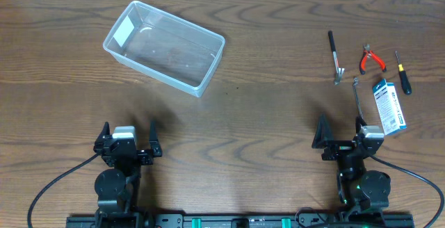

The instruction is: Pack container

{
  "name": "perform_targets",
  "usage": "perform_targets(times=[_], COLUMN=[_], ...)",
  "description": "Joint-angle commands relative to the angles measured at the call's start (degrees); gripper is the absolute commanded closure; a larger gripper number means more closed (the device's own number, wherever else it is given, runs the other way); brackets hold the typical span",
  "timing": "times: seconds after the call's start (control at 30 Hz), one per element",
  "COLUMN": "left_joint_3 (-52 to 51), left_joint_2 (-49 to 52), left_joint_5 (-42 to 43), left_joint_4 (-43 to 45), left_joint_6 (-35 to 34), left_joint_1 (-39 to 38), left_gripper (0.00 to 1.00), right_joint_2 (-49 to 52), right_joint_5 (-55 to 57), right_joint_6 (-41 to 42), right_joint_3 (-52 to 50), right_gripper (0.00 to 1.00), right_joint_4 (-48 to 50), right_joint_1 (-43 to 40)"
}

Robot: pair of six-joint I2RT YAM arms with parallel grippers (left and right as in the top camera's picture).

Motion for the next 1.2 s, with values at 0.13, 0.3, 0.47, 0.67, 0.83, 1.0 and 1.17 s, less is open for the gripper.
perform_targets(times=[0.13,0.3,0.47,0.67,0.83,1.0,1.17], left_joint_3=[-1.01,-1.01,-1.01,-1.01,-1.01,-1.01,-1.01], left_joint_2=[-0.31,-0.33,-0.31,-0.31,-0.31,-0.31,-0.31], left_joint_5=[-0.09,-0.09,-0.09,-0.09,-0.09,-0.09,-0.09], left_joint_4=[-1.81,-1.81,-1.81,-1.81,-1.81,-1.81,-1.81], left_joint_6=[1.01,1.01,1.01,1.01,1.01,1.01,1.01], left_joint_1=[-0.17,-0.17,-0.17,-0.17,-0.17,-0.17,-0.17], left_gripper=[0.02,0.02,0.02,0.02,0.02,0.02,0.02], right_joint_2=[-0.50,-0.50,-0.50,-0.50,-0.50,-0.50,-0.50], right_joint_5=[0.57,0.59,0.59,0.61,0.59,0.94,1.33], right_joint_6=[-0.37,-0.37,-0.37,-0.37,-0.39,-0.39,-0.37], right_joint_3=[-0.13,-0.13,-0.13,-0.13,-0.13,-0.13,-0.13], right_gripper=[0.01,0.01,0.01,0.01,0.01,0.01,0.01], right_joint_4=[-0.17,-0.17,-0.17,-0.17,-0.17,-0.15,-0.13], right_joint_1=[-0.39,-0.39,-0.39,-0.39,-0.39,-0.42,-0.39])
